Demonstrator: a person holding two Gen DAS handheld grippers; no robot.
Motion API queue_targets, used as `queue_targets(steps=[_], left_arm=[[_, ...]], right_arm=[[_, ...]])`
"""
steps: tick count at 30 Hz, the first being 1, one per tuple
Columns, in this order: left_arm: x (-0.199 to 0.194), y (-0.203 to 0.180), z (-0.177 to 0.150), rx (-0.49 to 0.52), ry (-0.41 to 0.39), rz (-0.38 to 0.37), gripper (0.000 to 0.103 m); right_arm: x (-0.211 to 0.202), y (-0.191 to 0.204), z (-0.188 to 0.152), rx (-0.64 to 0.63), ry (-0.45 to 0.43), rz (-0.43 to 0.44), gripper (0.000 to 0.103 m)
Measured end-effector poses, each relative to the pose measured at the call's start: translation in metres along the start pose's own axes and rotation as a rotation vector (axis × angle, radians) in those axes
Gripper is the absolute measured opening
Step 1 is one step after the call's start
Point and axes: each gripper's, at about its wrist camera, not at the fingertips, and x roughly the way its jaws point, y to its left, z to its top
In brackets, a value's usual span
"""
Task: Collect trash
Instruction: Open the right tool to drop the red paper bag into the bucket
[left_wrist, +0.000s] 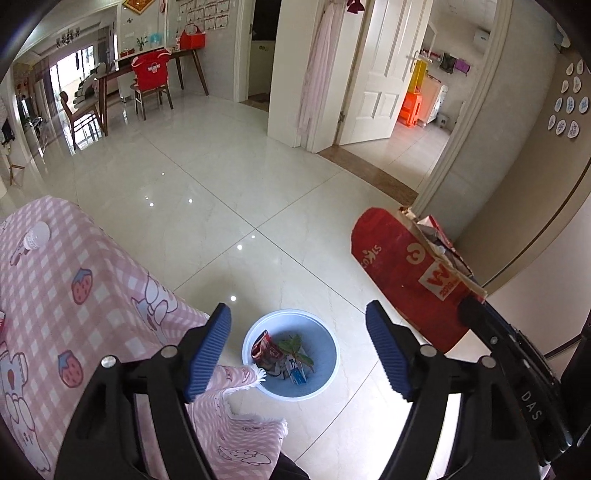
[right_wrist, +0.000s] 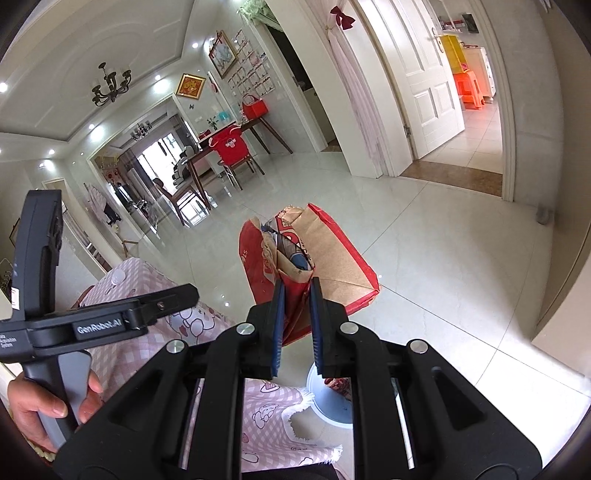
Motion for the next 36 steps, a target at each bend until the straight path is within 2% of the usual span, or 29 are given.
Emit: queue_targets(steps=[9, 12, 15, 16, 17, 18, 22, 25, 36], left_arm=[[-0.015, 0.019, 0.005, -0.036, -0.033, 0.02, 0.074], [-0.017, 0.023, 0.008, -0.049, -0.038, 0.025, 0.075], [-0.019, 0.031, 0.008, -0.057, -0.042, 0.029, 0.075], [-0.021, 0.035, 0.008, -0.059, -0.043, 0.03, 0.076], [-0.022, 0.037, 0.008, -0.063, -0.042, 0.031, 0.076], [-0.023, 0.04, 0.007, -0.065, -0.042, 0.03, 0.076], [-0.025, 0.05, 0.003, -0.074, -0.04, 0.036, 0.076], [-0.026, 0.058, 0.001, -0.081, -0.037, 0.039, 0.077], [-0.051, 0.076, -0.008, -0.103, -0.067, 0.044, 0.077]], right_arm=[[0.013, 0.002, 0.005, -0.001, 0.014, 0.017, 0.014], [0.02, 0.0, 0.006, 0.024, 0.026, 0.049, 0.015], [0.03, 0.001, 0.006, 0.007, 0.033, 0.035, 0.019], [0.039, 0.0, 0.005, 0.005, 0.056, 0.041, 0.038], [0.047, -0.002, 0.003, 0.008, 0.071, 0.038, 0.068], [0.053, -0.003, 0.0, 0.008, 0.076, 0.024, 0.071], [0.078, -0.012, -0.017, 0.029, 0.166, 0.019, 0.071], [0.075, -0.013, -0.024, 0.039, 0.177, 0.025, 0.071], [0.044, 0.024, -0.013, -0.002, 0.138, 0.069, 0.071]])
